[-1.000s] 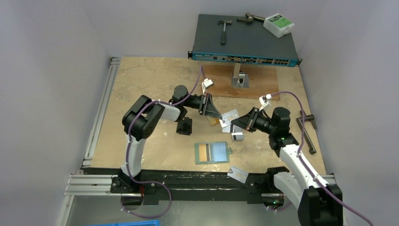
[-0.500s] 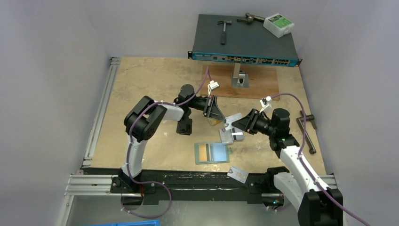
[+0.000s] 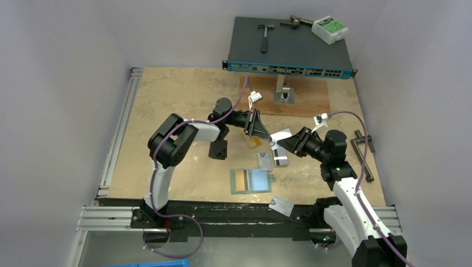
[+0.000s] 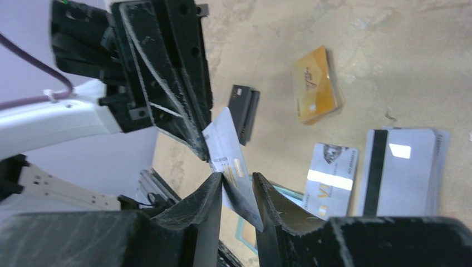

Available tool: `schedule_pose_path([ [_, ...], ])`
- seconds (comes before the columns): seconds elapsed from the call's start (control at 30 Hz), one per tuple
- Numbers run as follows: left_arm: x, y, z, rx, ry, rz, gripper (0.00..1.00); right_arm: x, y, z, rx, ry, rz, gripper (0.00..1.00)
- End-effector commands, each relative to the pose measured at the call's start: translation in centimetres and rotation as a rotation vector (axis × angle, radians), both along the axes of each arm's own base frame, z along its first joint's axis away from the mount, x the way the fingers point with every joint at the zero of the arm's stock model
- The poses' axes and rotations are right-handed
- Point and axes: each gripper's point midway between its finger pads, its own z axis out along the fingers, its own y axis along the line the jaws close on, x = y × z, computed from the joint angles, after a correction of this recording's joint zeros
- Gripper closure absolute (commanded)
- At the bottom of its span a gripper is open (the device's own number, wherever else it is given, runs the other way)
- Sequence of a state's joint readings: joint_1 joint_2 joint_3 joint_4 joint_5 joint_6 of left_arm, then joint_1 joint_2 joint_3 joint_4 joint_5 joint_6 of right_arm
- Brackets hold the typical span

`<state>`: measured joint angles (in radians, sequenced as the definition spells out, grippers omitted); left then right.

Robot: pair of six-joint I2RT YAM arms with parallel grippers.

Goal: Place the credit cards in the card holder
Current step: Insert the credit card into the card holder.

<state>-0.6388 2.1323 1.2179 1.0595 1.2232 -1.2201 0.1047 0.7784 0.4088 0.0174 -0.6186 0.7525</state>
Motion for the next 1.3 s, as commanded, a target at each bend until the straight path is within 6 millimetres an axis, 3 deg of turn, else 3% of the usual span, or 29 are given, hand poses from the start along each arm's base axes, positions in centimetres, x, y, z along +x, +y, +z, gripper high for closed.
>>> schedule_pose_path([
  [0.0, 0.9, 0.4, 1.8, -0.071, 0.03, 0.052, 1.0, 1.1, 0.3, 4.7, 0.115, -0.135, -0.032, 0.77],
  [0.3, 0.4, 0.9, 2.2, -0.07, 0.023, 0.099, 0.99, 1.8, 0.2, 7.3, 0.202, -0.186, -0.071, 0.94],
  [0.33, 0.2, 1.0, 2.0, -0.058, 0.018, 0.099, 0.93, 1.8, 0.1, 7.5, 0.199, -0.193, -0.078, 0.97],
  [0.43, -0.3, 2.0, 0.7, 0.016, -0.001, 0.091, 0.49, 1.7, -0.2, 6.5, 0.135, -0.17, -0.082, 1.0],
  [0.47, -0.5, 2.6, 0.3, 0.041, -0.03, 0.082, 0.4, 1.6, -0.1, 5.5, 0.098, -0.135, -0.067, 1.0],
  [0.5, -0.7, 3.2, -0.4, 0.083, -0.042, 0.076, 0.36, 1.3, -0.1, 4.0, 0.05, -0.079, -0.044, 1.0],
  [0.6, -1.9, 5.8, -3.3, 0.272, -0.207, 0.059, 0.35, -0.7, -0.1, -1.0, -0.075, 0.108, 0.003, 1.0],
  [0.73, -2.8, 8.4, -4.7, 0.411, -0.487, -0.026, 0.36, -3.8, 1.6, -5.4, -0.182, 0.224, 0.063, 1.0],
  [0.83, -2.6, 10.6, -5.9, 0.51, -0.619, -0.055, 0.36, -5.3, 2.4, -6.8, -0.231, 0.264, 0.086, 1.0],
  [1.0, -2.7, 14.0, -6.6, 0.648, -0.762, -0.062, 0.37, -7.1, 1.7, -8.7, -0.358, 0.332, 0.066, 1.0],
  [1.27, -3.6, 16.9, -5.6, 0.715, -0.741, -0.024, 0.39, -8.6, 0.7, -10.6, -0.536, 0.403, 0.012, 1.0],
])
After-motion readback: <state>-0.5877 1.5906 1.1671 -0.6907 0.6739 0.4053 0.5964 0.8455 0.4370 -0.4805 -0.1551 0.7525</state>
